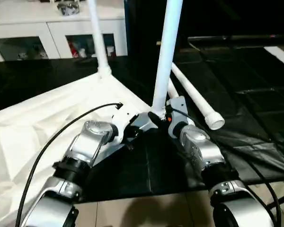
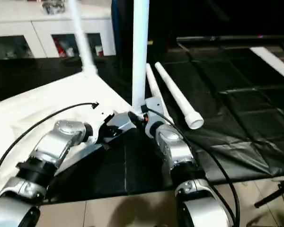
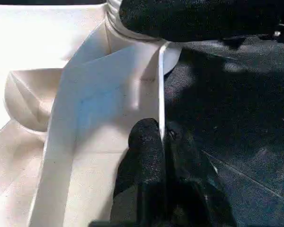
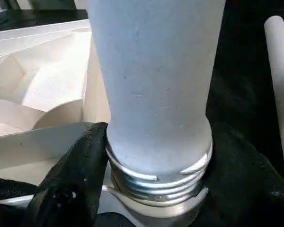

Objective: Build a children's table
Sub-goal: Rotate leg to tighten

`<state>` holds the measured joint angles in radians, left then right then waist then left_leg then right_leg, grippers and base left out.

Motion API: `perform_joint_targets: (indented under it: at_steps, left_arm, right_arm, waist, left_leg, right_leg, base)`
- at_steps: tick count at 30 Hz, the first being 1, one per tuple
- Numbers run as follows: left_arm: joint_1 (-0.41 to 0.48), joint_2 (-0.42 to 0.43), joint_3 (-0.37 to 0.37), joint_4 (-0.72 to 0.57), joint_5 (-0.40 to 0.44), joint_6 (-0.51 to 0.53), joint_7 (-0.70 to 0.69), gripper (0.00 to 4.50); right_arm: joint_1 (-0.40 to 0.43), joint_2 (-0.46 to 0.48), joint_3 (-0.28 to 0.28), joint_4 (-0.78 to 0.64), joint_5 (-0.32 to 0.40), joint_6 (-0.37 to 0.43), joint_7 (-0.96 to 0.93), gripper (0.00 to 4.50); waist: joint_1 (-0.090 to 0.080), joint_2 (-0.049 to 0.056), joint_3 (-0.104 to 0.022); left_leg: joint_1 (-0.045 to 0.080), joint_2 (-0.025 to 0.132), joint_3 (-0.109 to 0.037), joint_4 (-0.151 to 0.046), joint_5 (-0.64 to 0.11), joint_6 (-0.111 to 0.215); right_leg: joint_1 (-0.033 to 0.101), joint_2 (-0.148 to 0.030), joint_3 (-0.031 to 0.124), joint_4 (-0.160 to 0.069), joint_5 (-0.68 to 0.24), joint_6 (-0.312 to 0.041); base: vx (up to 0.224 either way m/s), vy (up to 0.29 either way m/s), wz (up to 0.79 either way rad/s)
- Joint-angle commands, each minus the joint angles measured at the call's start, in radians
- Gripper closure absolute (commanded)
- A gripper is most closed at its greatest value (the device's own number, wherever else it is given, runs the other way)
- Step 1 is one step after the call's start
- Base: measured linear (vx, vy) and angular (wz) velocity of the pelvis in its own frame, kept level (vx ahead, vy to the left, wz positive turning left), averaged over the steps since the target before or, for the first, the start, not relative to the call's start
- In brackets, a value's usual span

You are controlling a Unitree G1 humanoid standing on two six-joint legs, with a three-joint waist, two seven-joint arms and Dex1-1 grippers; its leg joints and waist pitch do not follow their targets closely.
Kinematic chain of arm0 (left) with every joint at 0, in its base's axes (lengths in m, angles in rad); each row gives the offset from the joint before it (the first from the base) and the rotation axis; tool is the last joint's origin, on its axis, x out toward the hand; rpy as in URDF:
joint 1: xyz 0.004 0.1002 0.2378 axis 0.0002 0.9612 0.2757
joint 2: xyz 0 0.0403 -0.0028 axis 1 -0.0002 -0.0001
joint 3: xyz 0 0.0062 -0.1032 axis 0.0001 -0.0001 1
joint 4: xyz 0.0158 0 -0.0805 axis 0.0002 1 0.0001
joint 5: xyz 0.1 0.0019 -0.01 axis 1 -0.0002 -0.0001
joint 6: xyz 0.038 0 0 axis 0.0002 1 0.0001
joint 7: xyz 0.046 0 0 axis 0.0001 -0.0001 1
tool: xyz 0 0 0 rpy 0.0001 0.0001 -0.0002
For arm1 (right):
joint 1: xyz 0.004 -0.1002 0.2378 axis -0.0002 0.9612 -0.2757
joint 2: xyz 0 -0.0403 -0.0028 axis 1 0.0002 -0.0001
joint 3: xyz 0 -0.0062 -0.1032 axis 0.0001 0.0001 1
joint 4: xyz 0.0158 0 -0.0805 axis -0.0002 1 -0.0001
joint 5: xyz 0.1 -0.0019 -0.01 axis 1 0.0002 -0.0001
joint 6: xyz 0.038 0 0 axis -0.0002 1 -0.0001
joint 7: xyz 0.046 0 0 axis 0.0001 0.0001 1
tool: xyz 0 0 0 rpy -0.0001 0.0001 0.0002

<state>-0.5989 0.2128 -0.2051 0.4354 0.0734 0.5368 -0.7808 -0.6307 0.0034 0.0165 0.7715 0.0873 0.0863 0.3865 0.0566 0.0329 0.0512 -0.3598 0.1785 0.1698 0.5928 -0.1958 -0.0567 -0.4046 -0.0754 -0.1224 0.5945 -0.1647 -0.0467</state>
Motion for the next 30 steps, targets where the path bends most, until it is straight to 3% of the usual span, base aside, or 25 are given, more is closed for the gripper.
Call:
perform_joint_targets:
  at_steps: [1,4,7,11,15,22,25,30]
  left_arm:
    - [-0.019,-0.010,-0.016,-0.070,-0.020,-0.033,-0.014,4.50]
    - [-0.010,0.012,-0.020,-0.078,-0.020,-0.029,-0.026,4.50]
    - [-0.008,0.035,-0.023,-0.067,-0.018,-0.046,-0.047,4.50]
    - [-0.018,0.112,-0.046,-0.005,-0.020,-0.157,-0.173,4.50]
    - [-0.012,0.176,-0.080,0.009,-0.043,-0.251,-0.330,4.50]
    - [-0.016,0.237,-0.143,0.049,-0.038,-0.351,-0.495,4.50]
    - [-0.023,0.266,-0.177,0.077,-0.019,-0.417,-0.559,4.50]
    - [-0.033,0.278,-0.195,0.102,-0.005,-0.457,-0.587,4.50]
  right_arm:
    - [0.021,0.046,0.046,0.008,0.013,0.017,0.086,0.85]
    - [0.039,0.015,0.034,-0.023,0.031,0.013,0.127,0.62]
    - [0.063,-0.019,0.026,-0.072,0.055,0.021,0.179,0.39]
    - [0.130,-0.158,0.054,-0.220,0.079,0.040,0.369,0.06]
    - [0.158,-0.269,0.080,-0.307,0.105,0.074,0.560,0.03]
    - [0.140,-0.369,0.141,-0.344,0.115,0.105,0.746,0.03]
    - [0.113,-0.398,0.189,-0.333,0.087,0.085,0.829,0.03]
    - [0.098,-0.412,0.224,-0.332,0.082,0.101,0.902,0.03]
  waist:
    - [0.006,0.003,-0.072]
    - [0.007,0.002,-0.069]
    - [0.011,0.004,-0.071]
    - [0.019,0.003,-0.072]
    - [0.033,0.007,-0.071]
    - [0.062,0.011,-0.072]
    - [0.065,0.010,-0.071]
    - [0.070,0.005,-0.072]
  left_leg:
    - [-0.004,0.049,-0.018,-0.059,-0.113,0.091]
    - [-0.001,0.050,-0.018,-0.061,-0.143,0.080]
    - [0.001,0.053,-0.019,-0.062,-0.138,0.083]
    - [-0.001,0.050,-0.019,-0.060,-0.127,0.094]
    - [0.002,0.052,-0.017,-0.059,-0.134,0.096]
    - [0.008,0.058,-0.016,-0.059,-0.148,0.087]
    - [0.007,0.057,-0.016,-0.060,-0.162,0.075]
    - [0.005,0.057,-0.017,-0.060,-0.147,0.068]
  right_leg:
    - [0.069,-0.087,0.063,-0.068,-0.178,-0.195]
    - [0.069,-0.087,0.064,-0.076,-0.238,-0.174]
    - [0.068,-0.086,0.065,-0.073,-0.227,-0.168]
    - [0.071,-0.084,0.065,-0.071,-0.200,-0.164]
    - [0.068,-0.084,0.065,-0.073,-0.222,-0.157]
    - [0.061,-0.085,0.065,-0.072,-0.233,-0.169]
    - [0.062,-0.084,0.064,-0.073,-0.250,-0.161]
    - [0.065,-0.086,0.065,-0.072,-0.265,-0.153]
  base:
    - [0.000,0.000,0.00]
    - [0.000,0.000,0.00]
    - [0.000,0.000,0.00]
    - [0.000,0.000,0.00]
    - [0.000,0.000,0.00]
    - [0.000,0.000,0.00]
    - [0.000,0.000,0.00]
    - [0.000,0.000,0.00]
